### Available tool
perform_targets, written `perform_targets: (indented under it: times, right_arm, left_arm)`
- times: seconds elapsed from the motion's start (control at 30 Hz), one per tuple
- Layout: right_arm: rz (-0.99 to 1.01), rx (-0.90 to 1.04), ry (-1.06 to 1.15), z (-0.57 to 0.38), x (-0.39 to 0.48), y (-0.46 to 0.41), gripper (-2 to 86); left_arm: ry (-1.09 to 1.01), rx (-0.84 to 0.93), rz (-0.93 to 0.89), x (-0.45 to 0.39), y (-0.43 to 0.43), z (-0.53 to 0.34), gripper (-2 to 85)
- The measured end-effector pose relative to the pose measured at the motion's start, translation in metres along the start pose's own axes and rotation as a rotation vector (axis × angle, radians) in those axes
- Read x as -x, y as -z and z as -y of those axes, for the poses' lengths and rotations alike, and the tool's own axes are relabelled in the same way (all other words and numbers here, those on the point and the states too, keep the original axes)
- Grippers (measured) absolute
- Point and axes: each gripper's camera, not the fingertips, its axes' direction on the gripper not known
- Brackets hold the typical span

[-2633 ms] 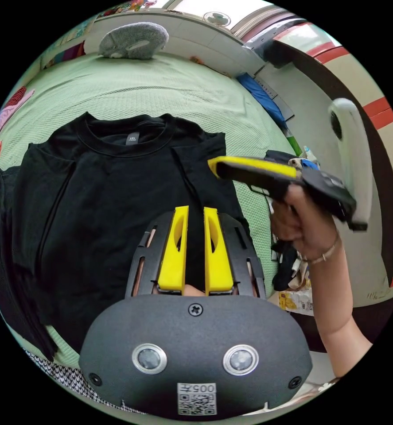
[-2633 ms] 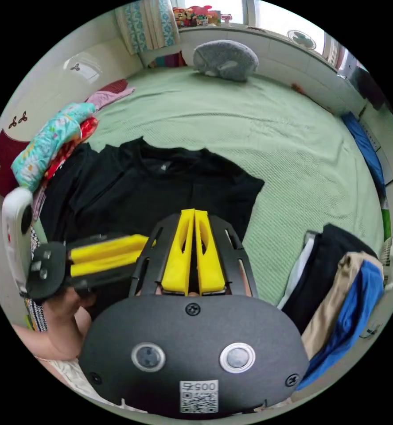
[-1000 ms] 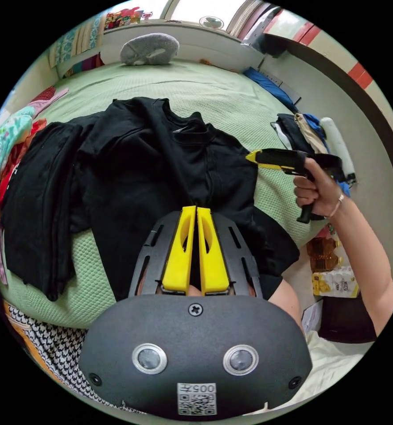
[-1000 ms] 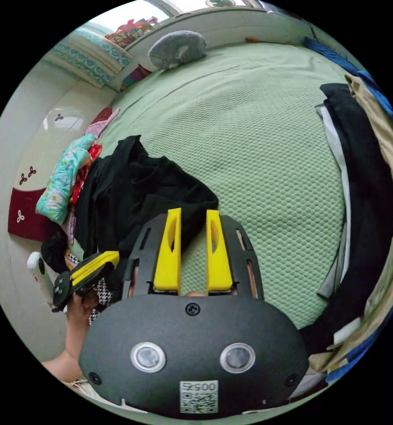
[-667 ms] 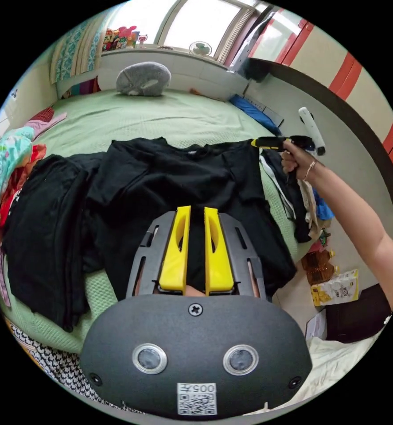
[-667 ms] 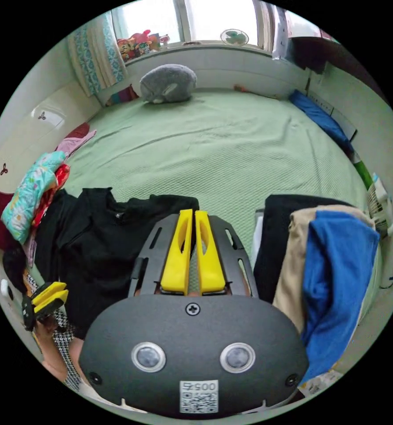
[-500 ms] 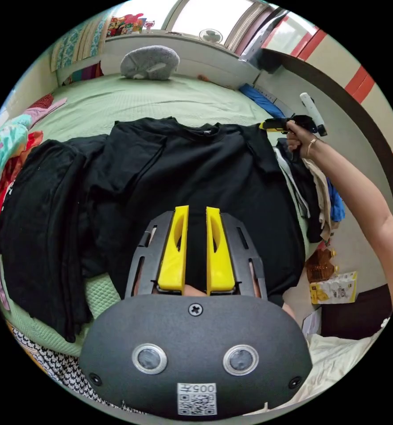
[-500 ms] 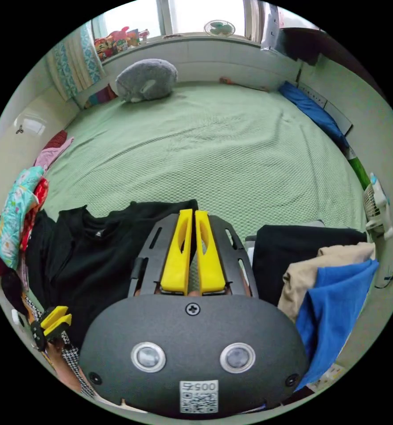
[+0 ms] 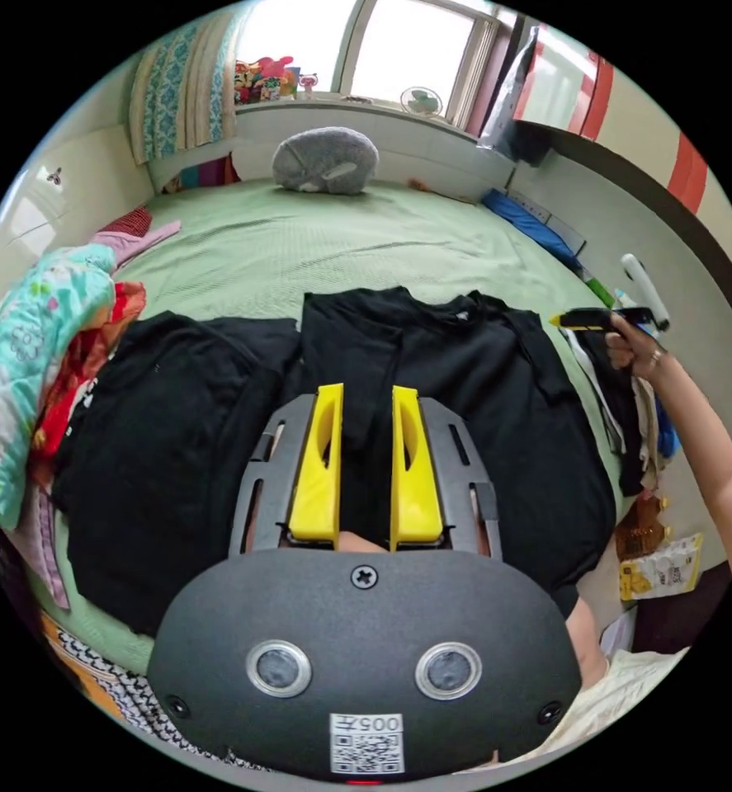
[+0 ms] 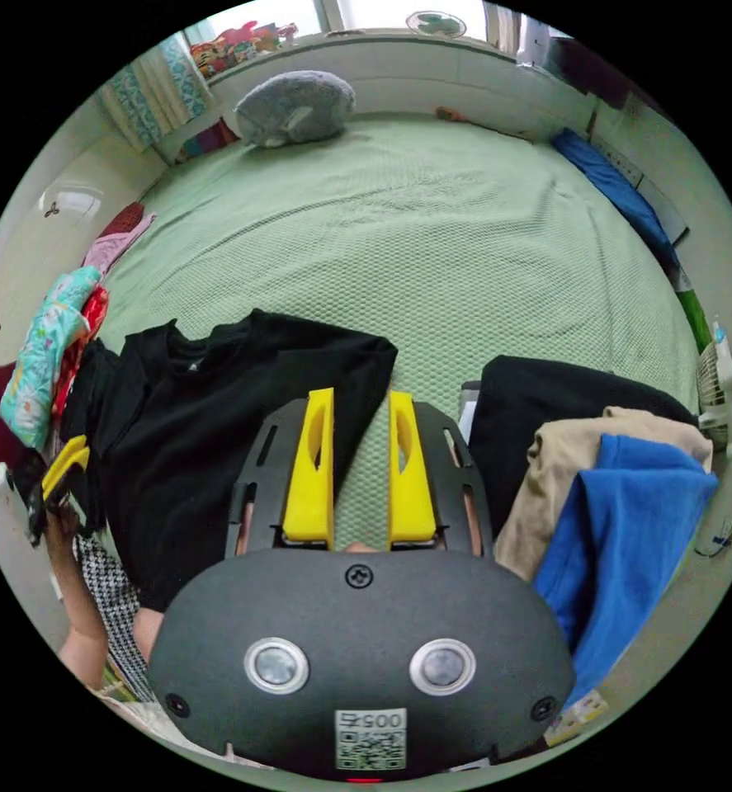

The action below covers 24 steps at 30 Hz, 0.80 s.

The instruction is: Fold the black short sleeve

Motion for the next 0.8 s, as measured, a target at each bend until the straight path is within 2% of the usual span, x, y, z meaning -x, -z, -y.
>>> perform_targets:
  times: [0.1, 0.23, 0.4, 0.5, 0.53, 0.67, 0.8]
  right_arm:
    - [-0.013, -0.051, 0.075, -0.006, 0.010, 0.012, 5.9]
    - [0.038, -0.001, 0.121, 0.011, 0.006, 0.009, 8.7]
    - [0.020, 0.026, 0.028, 0.036, -0.021, -0.010, 9.9]
    - [0.053, 0.041, -0.031, 0.044, -0.036, -0.024, 9.9]
    - [0.068, 0.049, -0.050, 0.045, -0.040, -0.029, 10.0]
    - [0.076, 0.052, -0.044, 0.044, -0.042, -0.038, 10.6]
    - [0.099, 0.040, 0.006, 0.039, -0.038, -0.032, 11.1]
  left_arm:
    - [-0.010, 0.040, -0.003, 0.018, -0.012, 0.035, 10.9]
    - [-0.046, 0.070, 0.060, 0.043, -0.030, 0.085, 13.6]
    - [-0.035, 0.120, 0.033, 0.067, -0.058, 0.128, 14.7]
    - [-0.046, 0.232, -0.035, 0.077, -0.084, 0.144, 14.3]
    - [-0.046, 0.279, -0.062, 0.079, -0.093, 0.147, 14.2]
    - [-0.031, 0.256, -0.067, 0.086, -0.093, 0.149, 12.6]
    - [-0.041, 0.243, -0.090, 0.085, -0.086, 0.150, 7.1]
